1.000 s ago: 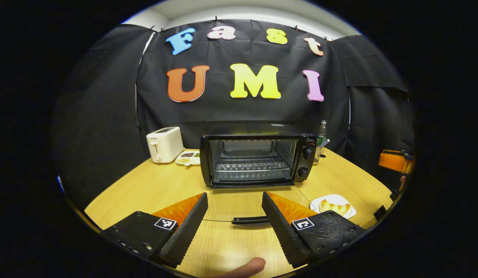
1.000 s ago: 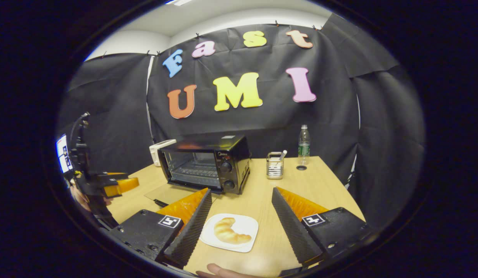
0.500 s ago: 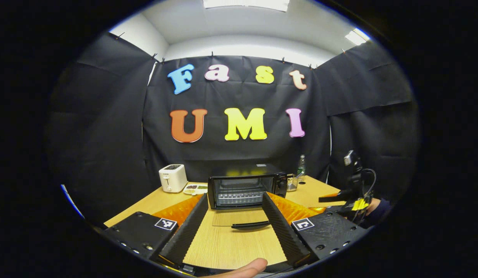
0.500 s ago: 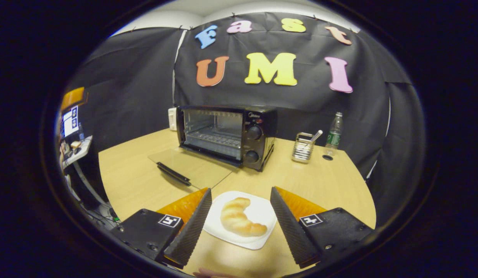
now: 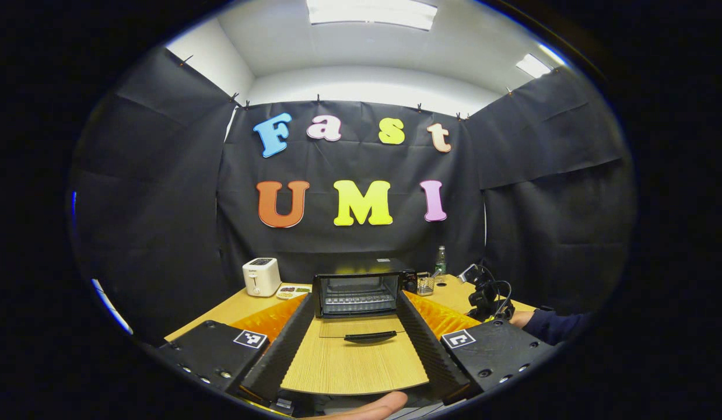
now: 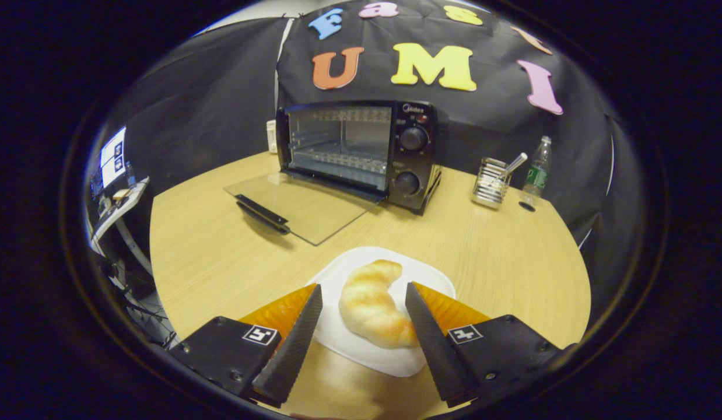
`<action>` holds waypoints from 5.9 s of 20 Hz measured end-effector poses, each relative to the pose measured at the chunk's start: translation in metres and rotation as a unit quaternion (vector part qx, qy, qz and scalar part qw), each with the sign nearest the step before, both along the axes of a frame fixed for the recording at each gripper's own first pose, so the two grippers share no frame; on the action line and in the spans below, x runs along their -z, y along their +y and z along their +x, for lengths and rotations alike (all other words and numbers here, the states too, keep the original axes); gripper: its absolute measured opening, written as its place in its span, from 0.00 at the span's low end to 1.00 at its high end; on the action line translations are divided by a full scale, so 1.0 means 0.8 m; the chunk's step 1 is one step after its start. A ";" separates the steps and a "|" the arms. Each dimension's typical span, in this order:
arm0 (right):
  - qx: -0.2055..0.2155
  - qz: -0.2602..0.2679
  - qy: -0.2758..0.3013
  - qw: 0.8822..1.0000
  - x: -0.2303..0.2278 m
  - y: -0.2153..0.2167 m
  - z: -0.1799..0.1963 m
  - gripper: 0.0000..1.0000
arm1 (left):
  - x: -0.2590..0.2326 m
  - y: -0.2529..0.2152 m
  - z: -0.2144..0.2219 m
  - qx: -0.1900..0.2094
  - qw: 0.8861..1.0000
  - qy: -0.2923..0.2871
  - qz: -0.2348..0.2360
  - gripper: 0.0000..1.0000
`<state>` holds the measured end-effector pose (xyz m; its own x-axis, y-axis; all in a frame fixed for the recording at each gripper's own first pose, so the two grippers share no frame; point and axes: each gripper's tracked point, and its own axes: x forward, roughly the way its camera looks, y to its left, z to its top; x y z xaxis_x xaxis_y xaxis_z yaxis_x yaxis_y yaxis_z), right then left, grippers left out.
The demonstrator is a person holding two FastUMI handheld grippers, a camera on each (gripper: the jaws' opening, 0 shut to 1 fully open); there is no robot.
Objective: Open the electric oven with the left hand, put the food in, and close the electric oven.
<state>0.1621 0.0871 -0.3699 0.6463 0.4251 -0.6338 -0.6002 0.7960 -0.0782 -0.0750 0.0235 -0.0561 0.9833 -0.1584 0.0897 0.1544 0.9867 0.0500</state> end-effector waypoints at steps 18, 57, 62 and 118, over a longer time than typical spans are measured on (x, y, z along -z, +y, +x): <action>0.120 0.097 -0.001 0.988 -0.037 0.020 0.004 0.51 | 0.041 0.007 0.012 0.006 0.999 0.036 -0.001 0.93; 0.165 0.246 -0.152 0.943 -0.150 0.316 0.226 0.51 | 0.076 0.121 0.089 -0.080 0.994 0.077 0.011 0.93; 0.155 0.210 -0.174 0.950 -0.148 0.335 0.257 0.50 | 0.079 0.119 0.095 -0.087 0.992 0.091 0.012 0.93; 0.166 0.227 -0.366 0.887 -0.379 -0.108 -0.213 0.99 | 0.371 -0.085 0.271 -0.003 0.941 0.337 0.002 0.94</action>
<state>-0.0086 0.0003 -0.0665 0.9513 0.2383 0.1958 -0.2473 0.9687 0.0226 0.1417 -0.0447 -0.3530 0.8169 -0.1516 -0.5564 0.1469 0.9877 -0.0534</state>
